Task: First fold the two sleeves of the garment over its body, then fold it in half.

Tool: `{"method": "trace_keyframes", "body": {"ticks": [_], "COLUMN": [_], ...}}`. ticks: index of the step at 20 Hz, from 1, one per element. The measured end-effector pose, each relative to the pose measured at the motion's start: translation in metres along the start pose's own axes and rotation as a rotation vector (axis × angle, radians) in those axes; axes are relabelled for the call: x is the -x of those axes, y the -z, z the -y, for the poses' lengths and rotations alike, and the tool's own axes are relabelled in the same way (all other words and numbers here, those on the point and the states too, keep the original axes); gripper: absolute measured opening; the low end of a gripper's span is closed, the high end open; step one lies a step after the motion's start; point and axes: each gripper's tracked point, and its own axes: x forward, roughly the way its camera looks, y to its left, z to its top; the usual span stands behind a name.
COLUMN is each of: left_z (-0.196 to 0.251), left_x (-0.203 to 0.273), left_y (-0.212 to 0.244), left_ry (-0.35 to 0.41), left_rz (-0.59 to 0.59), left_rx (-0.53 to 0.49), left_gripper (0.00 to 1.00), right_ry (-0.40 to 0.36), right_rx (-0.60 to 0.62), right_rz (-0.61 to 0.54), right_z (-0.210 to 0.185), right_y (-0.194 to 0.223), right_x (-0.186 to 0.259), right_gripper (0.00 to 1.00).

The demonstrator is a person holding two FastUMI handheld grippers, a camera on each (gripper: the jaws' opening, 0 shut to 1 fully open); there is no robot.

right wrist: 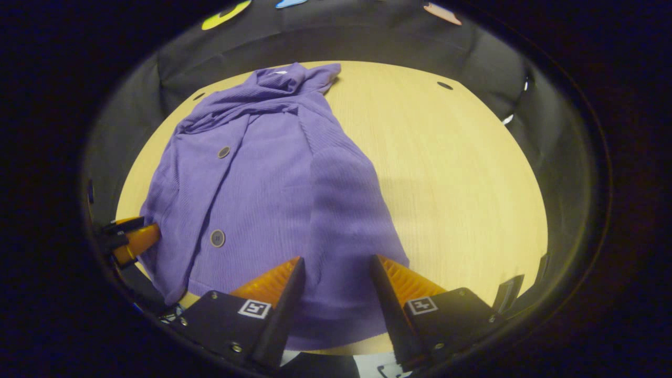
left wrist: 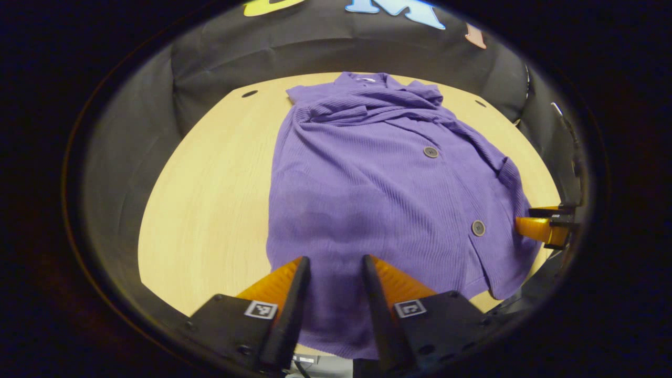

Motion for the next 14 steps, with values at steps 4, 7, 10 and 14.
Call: {"method": "trace_keyframes", "body": {"ticks": [4,7,10,14], "left_z": [-0.002,-0.001,-0.001,-0.003], "left_x": [0.000,-0.001,0.001,0.003], "left_y": [-0.004,-0.003,-0.006,-0.022], "left_ry": [-0.016,-0.045,-0.051,-0.045], "left_rz": [0.007,0.013,0.033,0.051], "left_rx": [0.025,0.002,-0.012,0.048], "left_gripper": [0.26,0.08,0.07,0.07], "right_ry": [-0.053,-0.072,-0.071,-0.111], "right_rx": [-0.082,-0.086,-0.116,-0.194], "right_rz": [-0.003,-0.015,-0.014,0.027], "right_z": [-0.007,-0.009,-0.009,-0.018], "right_y": [-0.006,-0.005,-0.008,-0.029], "right_x": [0.002,0.000,0.000,0.010], "right_gripper": [0.23,0.04,0.02,0.01]}}
